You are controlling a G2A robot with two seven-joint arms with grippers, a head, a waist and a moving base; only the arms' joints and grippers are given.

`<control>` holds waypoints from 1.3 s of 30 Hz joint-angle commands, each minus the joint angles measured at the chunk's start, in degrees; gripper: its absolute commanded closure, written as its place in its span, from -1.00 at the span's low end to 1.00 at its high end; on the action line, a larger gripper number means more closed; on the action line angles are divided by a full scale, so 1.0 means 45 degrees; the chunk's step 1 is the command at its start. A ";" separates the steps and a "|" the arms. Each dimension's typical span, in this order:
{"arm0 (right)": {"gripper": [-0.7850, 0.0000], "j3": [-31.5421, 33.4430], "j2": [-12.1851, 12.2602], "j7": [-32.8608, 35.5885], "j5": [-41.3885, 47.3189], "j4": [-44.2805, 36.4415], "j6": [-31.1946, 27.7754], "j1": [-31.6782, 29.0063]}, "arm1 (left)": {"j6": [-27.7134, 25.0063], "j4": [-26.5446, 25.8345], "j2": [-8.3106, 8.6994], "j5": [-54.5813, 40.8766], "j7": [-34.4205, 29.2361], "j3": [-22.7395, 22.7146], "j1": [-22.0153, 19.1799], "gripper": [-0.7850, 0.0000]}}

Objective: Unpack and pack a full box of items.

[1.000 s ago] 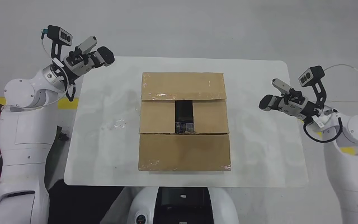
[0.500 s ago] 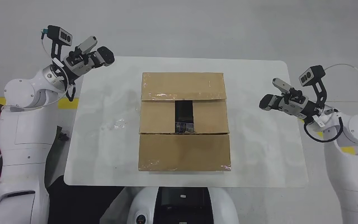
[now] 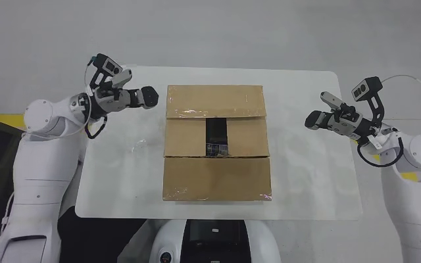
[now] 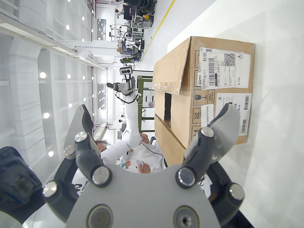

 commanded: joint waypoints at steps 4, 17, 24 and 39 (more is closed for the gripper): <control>-1.00 0.0000 0.0000 0.0000 0.0000 0.0000 0.0000 0.0000 | 0.0129 -0.0358 -0.0025 0.0118 -0.0425 0.0403 0.0293 -1.00; -1.00 0.0000 0.0000 0.0000 0.0000 0.0000 0.0000 0.0000 | 0.0829 -0.0266 0.0005 0.0806 -0.1316 0.1052 0.0571 -1.00; -1.00 0.0000 0.0000 0.0000 0.0000 0.0000 0.0000 0.0000 | 0.0975 -0.0115 0.0051 0.1056 -0.1407 0.1081 0.0613 -1.00; -1.00 0.0000 0.0000 0.0000 0.0000 0.0000 0.0000 0.0000 | 0.1486 0.0162 0.0089 0.1511 -0.1291 0.1406 0.0556 -1.00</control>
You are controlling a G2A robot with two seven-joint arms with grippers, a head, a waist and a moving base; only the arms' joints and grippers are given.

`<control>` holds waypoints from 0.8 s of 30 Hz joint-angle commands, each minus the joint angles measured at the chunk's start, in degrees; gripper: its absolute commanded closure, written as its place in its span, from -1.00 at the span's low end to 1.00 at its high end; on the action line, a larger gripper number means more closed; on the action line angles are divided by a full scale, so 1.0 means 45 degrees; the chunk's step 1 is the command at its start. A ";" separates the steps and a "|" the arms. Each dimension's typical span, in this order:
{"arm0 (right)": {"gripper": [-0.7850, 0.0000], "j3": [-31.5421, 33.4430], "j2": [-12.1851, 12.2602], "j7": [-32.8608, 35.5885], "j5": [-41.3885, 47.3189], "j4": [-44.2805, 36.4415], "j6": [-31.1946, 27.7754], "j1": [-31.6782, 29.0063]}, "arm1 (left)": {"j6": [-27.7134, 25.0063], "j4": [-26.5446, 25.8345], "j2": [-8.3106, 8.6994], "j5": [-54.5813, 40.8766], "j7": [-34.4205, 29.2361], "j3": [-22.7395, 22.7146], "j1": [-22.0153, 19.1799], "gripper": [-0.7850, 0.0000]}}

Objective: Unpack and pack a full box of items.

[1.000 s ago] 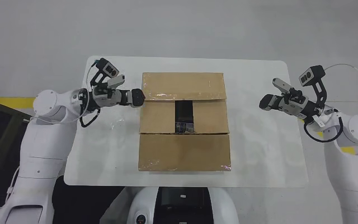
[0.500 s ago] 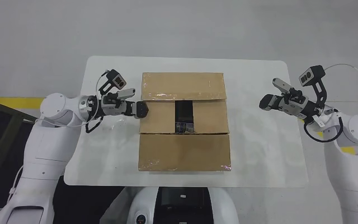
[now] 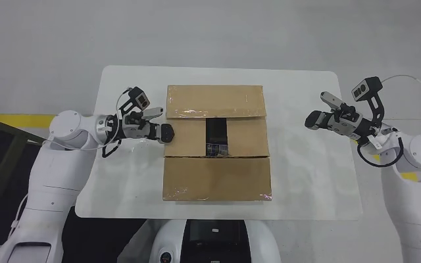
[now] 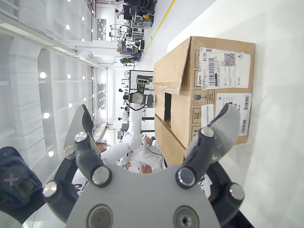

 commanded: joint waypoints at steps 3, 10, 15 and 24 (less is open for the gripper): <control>-1.00 0.0000 0.0000 0.0000 0.0000 0.0000 0.0000 0.0000 | 0.0086 0.0173 -0.0035 0.0010 0.0224 0.0183 -0.0110 -1.00; -1.00 0.0000 0.0000 0.0000 0.0000 0.0000 0.0000 0.0000 | 0.0266 0.0382 -0.0096 -0.0040 0.0710 0.0418 -0.0329 -1.00; -1.00 0.0000 0.0000 0.0000 0.0000 0.0000 0.0000 0.0000 | 0.0242 0.0580 -0.0113 -0.0047 0.0870 0.0460 -0.0499 -1.00; -1.00 0.0000 0.0000 0.0000 0.0000 0.0000 0.0000 0.0000 | 0.0212 0.1000 -0.0175 -0.0419 0.1310 0.0442 -0.0887 -1.00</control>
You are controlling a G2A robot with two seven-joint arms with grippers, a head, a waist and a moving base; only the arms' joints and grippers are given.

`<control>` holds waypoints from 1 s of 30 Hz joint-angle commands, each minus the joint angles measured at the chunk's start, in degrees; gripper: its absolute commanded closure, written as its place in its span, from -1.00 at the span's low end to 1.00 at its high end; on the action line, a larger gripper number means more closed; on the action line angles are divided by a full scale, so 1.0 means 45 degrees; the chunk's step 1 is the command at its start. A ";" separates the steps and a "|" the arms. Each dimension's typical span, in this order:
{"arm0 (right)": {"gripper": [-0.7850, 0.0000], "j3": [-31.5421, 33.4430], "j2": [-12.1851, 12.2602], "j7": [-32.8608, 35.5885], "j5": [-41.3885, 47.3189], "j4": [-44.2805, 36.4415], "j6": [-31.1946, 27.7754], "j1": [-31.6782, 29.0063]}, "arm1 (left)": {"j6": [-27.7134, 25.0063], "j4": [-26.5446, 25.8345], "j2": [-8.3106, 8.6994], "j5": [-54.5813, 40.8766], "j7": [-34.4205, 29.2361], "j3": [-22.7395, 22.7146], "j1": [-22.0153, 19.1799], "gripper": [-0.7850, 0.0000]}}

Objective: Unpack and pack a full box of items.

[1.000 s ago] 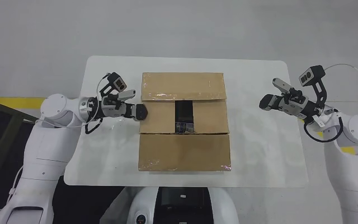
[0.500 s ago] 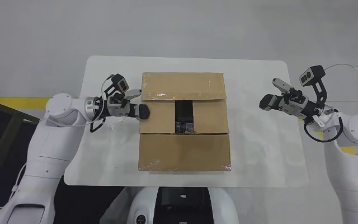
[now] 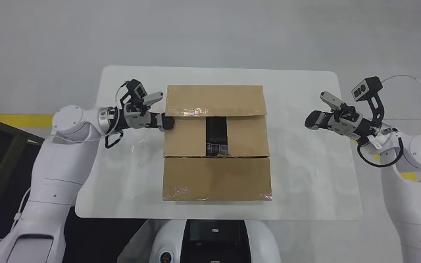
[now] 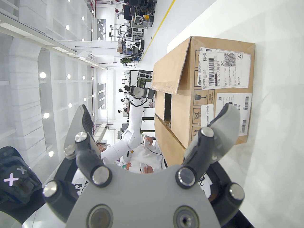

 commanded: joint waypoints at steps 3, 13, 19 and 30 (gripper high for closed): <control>-1.00 0.0000 0.0000 0.0000 0.0000 0.0000 0.0000 0.0000 | -0.0112 0.0102 -0.0033 -0.0173 -0.0035 0.0036 -0.0155 -1.00; -1.00 0.0000 0.0000 0.0000 0.0000 0.0000 0.0000 0.0000 | -0.0729 0.0127 -0.0171 -0.0528 0.0219 0.0187 -0.0721 -1.00; -1.00 0.0000 0.0000 0.0000 0.0000 0.0000 0.0000 0.0000 | -0.1047 0.0439 -0.0294 -0.0721 0.0560 0.0321 -0.1353 -1.00; -1.00 0.0000 0.0000 0.0000 0.0000 0.0000 0.0000 0.0000 | -0.1812 0.1183 -0.0657 -0.0960 0.1203 0.0967 -0.2722 -1.00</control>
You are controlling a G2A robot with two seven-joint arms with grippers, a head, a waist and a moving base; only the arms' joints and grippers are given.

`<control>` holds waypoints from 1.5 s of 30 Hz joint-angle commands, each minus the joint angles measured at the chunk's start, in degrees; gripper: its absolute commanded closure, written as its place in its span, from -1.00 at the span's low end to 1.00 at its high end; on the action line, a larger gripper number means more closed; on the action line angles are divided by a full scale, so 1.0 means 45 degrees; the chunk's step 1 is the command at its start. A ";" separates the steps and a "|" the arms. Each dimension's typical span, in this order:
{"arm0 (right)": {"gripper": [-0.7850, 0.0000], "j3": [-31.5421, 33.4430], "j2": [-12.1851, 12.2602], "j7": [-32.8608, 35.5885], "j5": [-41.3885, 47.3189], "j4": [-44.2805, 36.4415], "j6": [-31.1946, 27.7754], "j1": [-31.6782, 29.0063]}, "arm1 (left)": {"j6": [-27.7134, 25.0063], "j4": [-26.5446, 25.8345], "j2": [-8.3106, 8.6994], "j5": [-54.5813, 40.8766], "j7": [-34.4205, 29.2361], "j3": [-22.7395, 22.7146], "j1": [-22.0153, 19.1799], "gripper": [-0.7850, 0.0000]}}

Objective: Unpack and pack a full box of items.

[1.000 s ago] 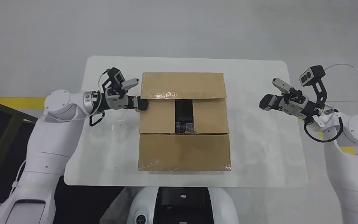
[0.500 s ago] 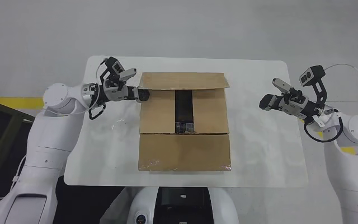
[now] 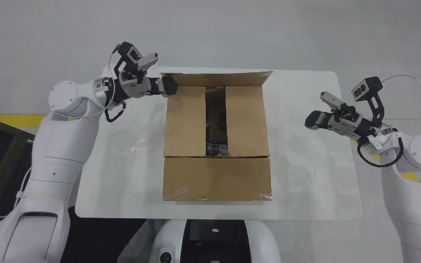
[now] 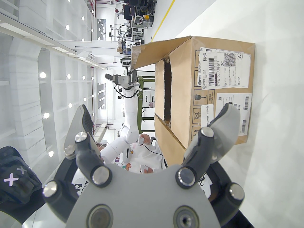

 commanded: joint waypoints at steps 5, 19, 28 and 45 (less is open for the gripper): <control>-1.00 0.0000 0.0000 0.0000 0.0000 0.0000 0.0000 0.0000 | -0.0491 0.0501 -0.0250 0.0068 0.0619 0.0501 -0.0662 -1.00; -1.00 0.0000 0.0000 0.0000 0.0000 0.0000 0.0000 0.0000 | -0.1023 0.1709 -0.0783 0.0610 0.3236 0.1275 -0.1683 -1.00; -1.00 0.0000 0.0000 0.0000 0.0000 0.0000 0.0000 0.0000 | -0.0762 0.2622 -0.1031 0.1279 0.4300 0.1647 -0.2165 -1.00; -1.00 0.0000 0.0000 0.0000 0.0000 0.0000 0.0000 0.0000 | 0.0394 0.2612 -0.1200 0.4759 0.7083 0.2295 -0.2252 -1.00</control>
